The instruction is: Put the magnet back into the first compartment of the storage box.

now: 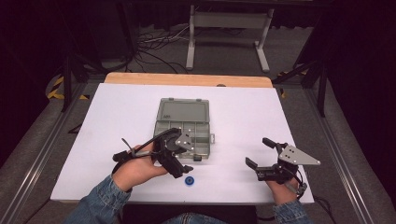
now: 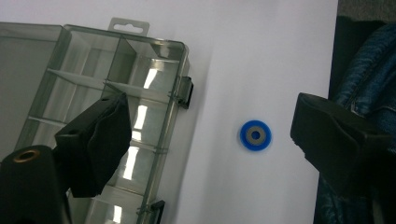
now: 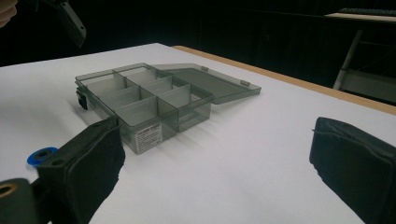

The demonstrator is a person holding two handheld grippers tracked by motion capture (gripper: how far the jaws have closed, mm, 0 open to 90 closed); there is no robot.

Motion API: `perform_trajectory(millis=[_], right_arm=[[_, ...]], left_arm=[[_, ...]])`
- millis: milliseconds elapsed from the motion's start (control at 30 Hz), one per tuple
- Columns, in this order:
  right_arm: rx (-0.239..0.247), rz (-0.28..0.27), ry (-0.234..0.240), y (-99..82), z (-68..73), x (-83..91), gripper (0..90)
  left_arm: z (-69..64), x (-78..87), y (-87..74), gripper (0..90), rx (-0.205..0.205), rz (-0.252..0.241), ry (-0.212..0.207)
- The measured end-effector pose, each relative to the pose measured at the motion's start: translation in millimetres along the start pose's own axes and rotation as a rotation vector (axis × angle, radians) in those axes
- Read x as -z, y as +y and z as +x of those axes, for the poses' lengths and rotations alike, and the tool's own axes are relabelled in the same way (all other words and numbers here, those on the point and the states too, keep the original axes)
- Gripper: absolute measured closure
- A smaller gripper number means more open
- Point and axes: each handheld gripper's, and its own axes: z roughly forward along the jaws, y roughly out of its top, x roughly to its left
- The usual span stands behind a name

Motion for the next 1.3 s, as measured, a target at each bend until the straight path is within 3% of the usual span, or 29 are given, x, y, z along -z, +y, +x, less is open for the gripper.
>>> perform_trajectory(millis=[300,1000,1300], right_arm=[[0.003,0.004,0.002,-0.1,-0.1,0.0,3.7],[0.004,0.004,0.007,0.3,0.2,1.2,3.8],[0.004,0.007,0.011,0.1,0.0,1.0,3.7]], left_arm=[[-1.5,-8.6,1.8,15.1,0.0,0.032,-0.053],[-6.6,-35.4,1.0,16.6,-0.048,0.115,-0.109],[-9.2,-47.5,-2.0,16.9,-0.037,0.139,-0.136]])
